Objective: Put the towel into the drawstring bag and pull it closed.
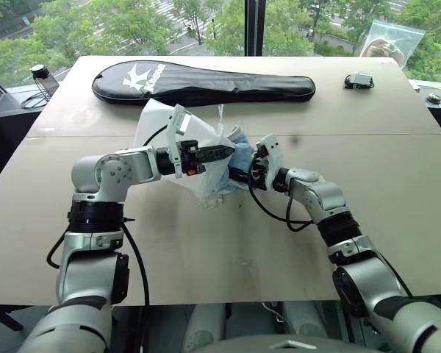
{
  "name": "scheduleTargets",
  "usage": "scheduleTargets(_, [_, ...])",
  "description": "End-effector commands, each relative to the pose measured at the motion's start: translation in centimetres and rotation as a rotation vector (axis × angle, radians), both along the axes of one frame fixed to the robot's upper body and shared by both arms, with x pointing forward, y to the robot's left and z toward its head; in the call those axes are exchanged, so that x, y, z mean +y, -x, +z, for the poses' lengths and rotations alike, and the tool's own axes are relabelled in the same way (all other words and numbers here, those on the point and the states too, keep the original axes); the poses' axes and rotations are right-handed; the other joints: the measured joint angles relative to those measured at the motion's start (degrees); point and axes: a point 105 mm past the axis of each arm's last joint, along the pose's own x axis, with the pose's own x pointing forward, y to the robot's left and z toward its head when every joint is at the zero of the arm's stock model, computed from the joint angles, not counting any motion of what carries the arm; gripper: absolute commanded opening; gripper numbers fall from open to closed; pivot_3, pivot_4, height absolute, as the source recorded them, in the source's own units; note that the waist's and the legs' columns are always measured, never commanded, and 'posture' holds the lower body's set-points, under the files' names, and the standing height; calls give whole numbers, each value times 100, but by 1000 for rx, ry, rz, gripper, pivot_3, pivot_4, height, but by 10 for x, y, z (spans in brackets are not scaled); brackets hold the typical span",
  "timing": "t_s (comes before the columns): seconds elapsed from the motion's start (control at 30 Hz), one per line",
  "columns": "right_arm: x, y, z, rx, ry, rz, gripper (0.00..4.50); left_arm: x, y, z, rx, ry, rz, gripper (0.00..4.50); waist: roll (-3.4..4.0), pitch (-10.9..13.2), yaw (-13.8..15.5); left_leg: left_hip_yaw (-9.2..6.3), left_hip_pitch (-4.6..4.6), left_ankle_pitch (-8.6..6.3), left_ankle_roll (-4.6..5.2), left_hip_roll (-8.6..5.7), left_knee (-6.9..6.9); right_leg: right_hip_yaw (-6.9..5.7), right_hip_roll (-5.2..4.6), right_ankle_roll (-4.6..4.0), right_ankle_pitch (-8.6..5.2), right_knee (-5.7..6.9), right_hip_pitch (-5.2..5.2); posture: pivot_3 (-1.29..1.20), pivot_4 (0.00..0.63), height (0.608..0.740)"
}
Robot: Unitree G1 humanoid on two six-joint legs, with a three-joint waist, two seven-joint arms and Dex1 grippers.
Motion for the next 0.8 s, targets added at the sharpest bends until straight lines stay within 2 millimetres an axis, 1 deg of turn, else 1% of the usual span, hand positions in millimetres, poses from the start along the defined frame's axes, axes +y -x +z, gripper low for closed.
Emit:
scheduleTargets(0.03, [9,21,37,-232,-54,115,1937,-1,2,16,-42,20,17,0,0,0,1,-1,-1,0,0,0,0,0,-1,0,0,0,0,0,150,740])
scheduleTargets(0.07, [11,30,36,-310,11,147,1442,-4,-1,20,-43,28,30,0,0,0,1,-4,-1,0,0,1,1,-1,-2,0,0,0,0,0,150,740])
scheduleTargets(0.13, [13,43,30,-426,127,189,695,-10,-7,26,-45,40,48,0,-1,0,25,-4,-1,0,0,-2,1,-3,-3,1,0,0,1,0,150,740])
scheduleTargets(0.17, [14,48,27,-469,172,205,186,-13,-9,29,-34,43,54,0,-1,-1,38,-7,-2,0,0,-2,6,-7,-4,1,0,0,1,0,150,740])
scheduleTargets(0.2, [14,51,27,-489,191,210,82,-16,-11,31,-20,33,58,0,-1,-1,45,-9,-5,0,-1,-5,11,-12,-4,2,0,0,2,0,150,740])
scheduleTargets(0.3, [6,56,34,-542,230,195,82,-37,-7,44,11,50,-19,0,-2,-1,23,-8,-7,0,-1,-8,22,-10,-3,3,1,8,3,0,150,740])
scheduleTargets(0.37, [-9,55,43,-560,253,155,82,-56,1,52,44,69,-106,0,-2,-1,26,-9,-6,0,-1,-8,27,-11,-3,3,0,13,4,0,150,740])
scheduleTargets(0.43, [-30,60,51,-561,270,121,82,-75,13,57,95,94,-206,0,-2,-1,50,-10,-7,1,-2,-8,30,-12,-4,3,0,14,6,0,150,740])
scheduleTargets(0.5, [-49,67,59,-545,269,86,82,-88,24,55,125,100,-279,0,-2,-1,63,-13,-9,0,-1,-8,35,-15,-9,5,-1,14,8,0,150,740])
scheduleTargets(0.53, [-59,70,61,-527,271,66,82,-95,29,50,150,107,-309,0,-2,-1,63,-12,-10,0,-1,-8,35,-15,-12,6,-1,14,9,0,150,740])
scheduleTargets(0.6, [-72,72,58,-489,287,33,82,-102,35,40,185,117,-342,0,-3,-1,29,-9,-10,-1,0,-8,36,-13,-12,6,-1,14,9,0,150,740])
scheduleTargets(0.67, [-75,69,48,-423,264,12,82,-103,39,32,225,152,-367,0,-2,-1,-25,-2,4,-1,0,-8,32,1,-9,5,-1,22,9,0,150,740])
scheduleTargets(0.73, [-69,58,41,-282,64,-12,82,-103,41,21,272,170,-375,0,-2,0,-66,5,13,-1,1,-1,28,11,5,2,-2,38,4,0,150,740])
scheduleTargets(0.77, [-65,51,34,-217,-4,-13,82,-103,43,16,285,165,-386,0,-2,0,-92,6,15,-1,1,6,31,10,13,1,-1,42,4,0,150,740])
scheduleTargets(0.8, [-61,45,25,-177,-34,-11,82,-103,45,10,295,150,-391,0,-1,0,-99,7,22,0,0,12,30,13,20,-2,0,50,5,0,150,740])
